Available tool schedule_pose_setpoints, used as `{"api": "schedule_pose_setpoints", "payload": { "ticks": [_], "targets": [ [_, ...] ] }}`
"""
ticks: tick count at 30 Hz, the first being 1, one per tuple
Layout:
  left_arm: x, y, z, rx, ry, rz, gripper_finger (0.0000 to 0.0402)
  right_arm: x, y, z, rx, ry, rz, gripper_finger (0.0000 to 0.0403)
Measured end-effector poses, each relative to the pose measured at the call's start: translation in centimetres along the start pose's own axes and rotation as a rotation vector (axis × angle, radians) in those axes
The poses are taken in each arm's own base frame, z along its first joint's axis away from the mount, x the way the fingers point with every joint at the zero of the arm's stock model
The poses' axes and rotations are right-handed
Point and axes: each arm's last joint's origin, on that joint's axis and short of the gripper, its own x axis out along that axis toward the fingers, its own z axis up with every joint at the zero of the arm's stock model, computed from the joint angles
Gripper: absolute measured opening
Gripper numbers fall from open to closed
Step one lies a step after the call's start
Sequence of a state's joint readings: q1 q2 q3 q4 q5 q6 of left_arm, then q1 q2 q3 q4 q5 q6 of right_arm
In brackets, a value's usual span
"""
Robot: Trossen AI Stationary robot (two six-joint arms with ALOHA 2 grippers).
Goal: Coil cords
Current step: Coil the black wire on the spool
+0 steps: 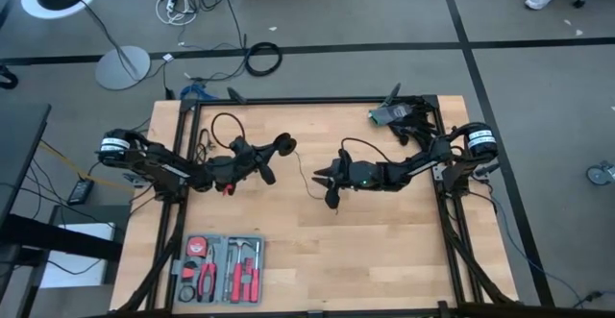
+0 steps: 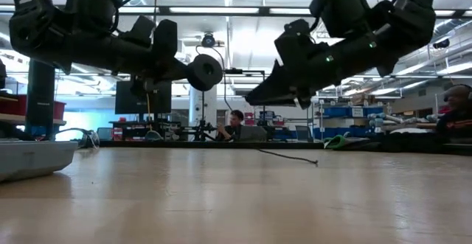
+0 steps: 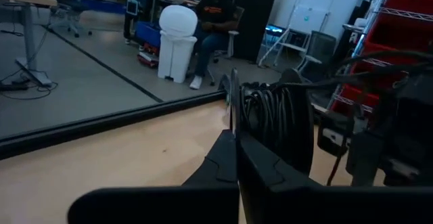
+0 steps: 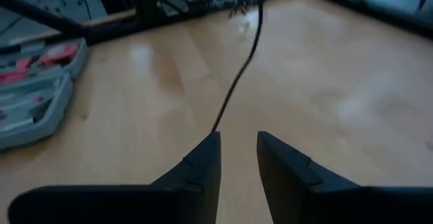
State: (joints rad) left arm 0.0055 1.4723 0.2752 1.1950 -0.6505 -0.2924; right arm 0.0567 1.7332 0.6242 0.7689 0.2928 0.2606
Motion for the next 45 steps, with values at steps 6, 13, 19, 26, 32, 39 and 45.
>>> {"api": "schedule_pose_setpoints", "payload": {
  "ticks": [6, 13, 19, 26, 32, 39, 45],
  "targets": [
    [0.0, 0.0, 0.0, 0.012, 0.002, -0.006, 0.0, 0.9, -0.4, 2.1, -0.069, -0.079, -0.018, 0.0109],
    [0.0, 0.0, 0.0, 0.009, 0.005, -0.007, 0.0, 1.7, -1.1, 4.1, -0.077, -0.132, -0.05, 0.0137],
    [0.0, 0.0, -0.1, 0.012, 0.009, -0.006, 0.0, 1.9, -1.7, 4.2, -0.064, -0.125, -0.049, 0.0172],
    [0.1, -0.2, 0.1, 0.007, 0.002, -0.008, 0.0, 1.9, -1.6, 4.1, -0.092, -0.119, -0.013, 0.0185],
    [0.6, -0.7, 0.7, 0.017, -0.02, -0.014, 0.0, 2.0, -2.0, 4.2, -0.081, -0.119, -0.023, 0.0174],
    [1.0, -1.2, 1.2, 0.023, -0.04, -0.019, 0.0, 2.0, -2.0, 4.2, -0.081, -0.118, -0.02, 0.0156],
    [1.2, -1.4, 1.4, 0.016, -0.05, -0.022, 0.0, 1.9, -2.0, 4.2, -0.08, -0.119, -0.004, 0.0137]
  ]
}}
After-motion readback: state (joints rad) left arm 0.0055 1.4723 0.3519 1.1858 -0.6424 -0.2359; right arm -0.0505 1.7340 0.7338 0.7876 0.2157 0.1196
